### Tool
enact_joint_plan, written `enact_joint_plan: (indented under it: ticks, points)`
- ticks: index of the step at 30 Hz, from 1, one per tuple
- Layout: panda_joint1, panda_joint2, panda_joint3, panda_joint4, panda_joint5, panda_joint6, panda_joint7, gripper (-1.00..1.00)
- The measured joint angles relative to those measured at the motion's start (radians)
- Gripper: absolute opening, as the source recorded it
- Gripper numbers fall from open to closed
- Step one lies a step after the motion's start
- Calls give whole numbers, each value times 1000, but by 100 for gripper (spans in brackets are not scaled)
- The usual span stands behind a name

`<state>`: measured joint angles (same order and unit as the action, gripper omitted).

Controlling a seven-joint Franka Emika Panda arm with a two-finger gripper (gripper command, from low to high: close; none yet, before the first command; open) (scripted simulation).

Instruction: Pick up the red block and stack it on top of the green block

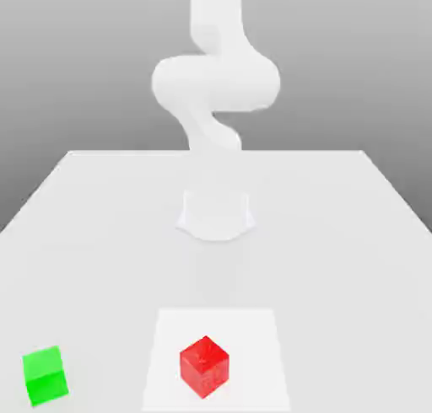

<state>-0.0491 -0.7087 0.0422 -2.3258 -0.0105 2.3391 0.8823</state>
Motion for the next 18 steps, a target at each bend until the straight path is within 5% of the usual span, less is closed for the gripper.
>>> enact_joint_plan:
  ticks: [18]
  points:
    - [-195,660,151,-186,-122,284,629,0]
